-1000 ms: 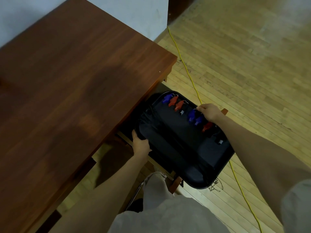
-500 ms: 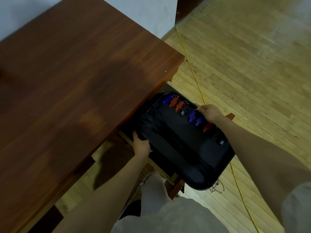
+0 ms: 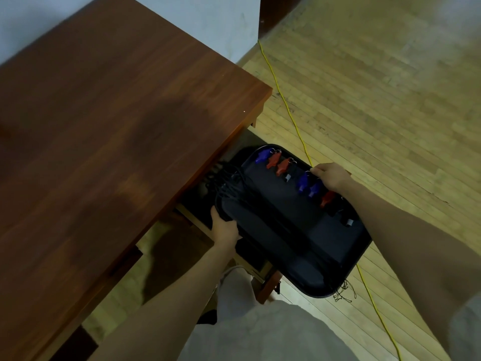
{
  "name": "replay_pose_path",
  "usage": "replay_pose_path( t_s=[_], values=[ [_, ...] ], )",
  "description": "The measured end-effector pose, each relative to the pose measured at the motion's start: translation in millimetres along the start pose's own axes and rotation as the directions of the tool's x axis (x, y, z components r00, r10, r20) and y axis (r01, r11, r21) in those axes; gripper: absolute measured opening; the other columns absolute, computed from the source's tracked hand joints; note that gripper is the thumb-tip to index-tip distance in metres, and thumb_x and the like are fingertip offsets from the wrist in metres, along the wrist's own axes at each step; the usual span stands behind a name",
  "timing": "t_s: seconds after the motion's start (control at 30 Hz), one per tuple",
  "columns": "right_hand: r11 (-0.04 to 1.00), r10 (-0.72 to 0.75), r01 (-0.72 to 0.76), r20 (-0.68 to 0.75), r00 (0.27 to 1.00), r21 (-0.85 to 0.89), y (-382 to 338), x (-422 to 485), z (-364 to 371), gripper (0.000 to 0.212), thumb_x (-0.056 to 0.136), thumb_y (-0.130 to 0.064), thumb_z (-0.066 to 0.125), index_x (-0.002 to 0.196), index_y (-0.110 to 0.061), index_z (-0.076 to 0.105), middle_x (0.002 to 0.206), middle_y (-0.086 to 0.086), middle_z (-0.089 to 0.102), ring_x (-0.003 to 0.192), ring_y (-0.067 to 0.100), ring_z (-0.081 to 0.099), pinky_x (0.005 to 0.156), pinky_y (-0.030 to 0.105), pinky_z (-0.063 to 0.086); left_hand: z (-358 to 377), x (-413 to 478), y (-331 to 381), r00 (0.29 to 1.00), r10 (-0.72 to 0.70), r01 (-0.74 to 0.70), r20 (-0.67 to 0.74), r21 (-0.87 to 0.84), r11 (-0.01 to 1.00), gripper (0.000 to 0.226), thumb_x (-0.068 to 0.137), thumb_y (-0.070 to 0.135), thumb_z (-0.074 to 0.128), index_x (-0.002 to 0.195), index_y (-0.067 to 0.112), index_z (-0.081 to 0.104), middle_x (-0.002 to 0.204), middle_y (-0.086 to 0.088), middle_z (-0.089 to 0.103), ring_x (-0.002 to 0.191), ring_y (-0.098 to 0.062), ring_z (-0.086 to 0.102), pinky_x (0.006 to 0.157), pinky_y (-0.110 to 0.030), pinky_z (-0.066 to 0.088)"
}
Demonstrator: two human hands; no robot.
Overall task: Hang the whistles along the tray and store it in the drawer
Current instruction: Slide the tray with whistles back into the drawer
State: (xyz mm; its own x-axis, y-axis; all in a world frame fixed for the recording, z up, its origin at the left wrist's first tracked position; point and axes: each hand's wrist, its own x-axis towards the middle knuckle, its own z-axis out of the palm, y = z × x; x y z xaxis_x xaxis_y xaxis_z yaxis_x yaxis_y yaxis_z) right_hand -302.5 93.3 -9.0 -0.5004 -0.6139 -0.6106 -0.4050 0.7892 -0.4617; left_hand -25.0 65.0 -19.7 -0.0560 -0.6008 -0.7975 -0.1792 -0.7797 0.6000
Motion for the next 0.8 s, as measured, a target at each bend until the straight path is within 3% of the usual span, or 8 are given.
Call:
replay_pose_path(
  t_s=[0.2,0.37,0.53,0.67,0.8],
  values=[
    [0.999,-0.035,0.036,0.041,0.999,-0.02,-22.8,15.1,13.7,0.037,0.1,-0.028,0.043,0.115,-0.001,0.063,0.117,0.019,0.061,0.096,0.027,0.053,0.078,0.03,0.036,-11.3,20.9,9.5,0.996,-0.025,0.024,-0.081,-0.011,1.0,0.071,0.095,-0.006,0.041,0.151,0.025,0.009,0.15,-0.01,0.03,0.129,-0.033,0.041,0.096,-0.044,0.045],
    [0.997,-0.042,0.046,0.062,0.997,-0.055,-40.6,31.7,20.5,0.039,0.1,-0.031,0.042,0.112,0.0,0.063,0.111,0.02,0.062,0.091,0.028,0.052,0.076,0.032,0.037,-19.9,48.0,12.5,0.986,-0.093,0.077,-0.139,-0.113,0.991,0.055,0.096,-0.003,0.037,0.147,0.012,0.024,0.132,-0.012,0.049,0.113,-0.027,0.052,0.105,-0.045,0.042],
    [0.998,-0.045,0.049,0.085,0.995,-0.041,-56.0,48.5,27.8,0.038,0.1,-0.032,0.042,0.112,-0.002,0.064,0.098,0.014,0.06,0.084,0.025,0.051,0.073,0.029,0.036,-26.5,68.8,14.2,0.982,-0.013,0.014,-0.19,0.004,1.0,0.061,0.091,0.0,0.045,0.146,0.018,0.027,0.143,-0.012,0.044,0.123,-0.031,0.05,0.105,-0.048,0.043],
    [0.998,-0.048,0.052,0.09,0.995,-0.038,-68.5,62.8,37.8,0.038,0.1,-0.031,0.042,0.113,-0.001,0.061,0.094,0.011,0.055,0.085,0.024,0.049,0.071,0.029,0.034,-30.0,82.1,17.5,0.977,-0.019,0.012,-0.212,-0.031,0.999,0.063,0.093,-0.002,0.041,0.148,0.023,0.024,0.145,-0.006,0.042,0.129,-0.026,0.045,0.11,-0.046,0.037],
    [0.995,-0.064,0.071,0.107,0.992,-0.063,-77.7,74.9,49.3,0.04,0.102,-0.026,0.036,0.122,0.003,0.056,0.098,0.015,0.055,0.085,0.025,0.051,0.059,0.029,0.036,-33.5,93.9,18.4,0.961,0.003,-0.017,-0.275,-0.048,0.999,0.057,0.096,0.005,0.043,0.147,0.024,0.026,0.143,-0.003,0.043,0.126,-0.023,0.047,0.109,-0.043,0.038]
  ],
)
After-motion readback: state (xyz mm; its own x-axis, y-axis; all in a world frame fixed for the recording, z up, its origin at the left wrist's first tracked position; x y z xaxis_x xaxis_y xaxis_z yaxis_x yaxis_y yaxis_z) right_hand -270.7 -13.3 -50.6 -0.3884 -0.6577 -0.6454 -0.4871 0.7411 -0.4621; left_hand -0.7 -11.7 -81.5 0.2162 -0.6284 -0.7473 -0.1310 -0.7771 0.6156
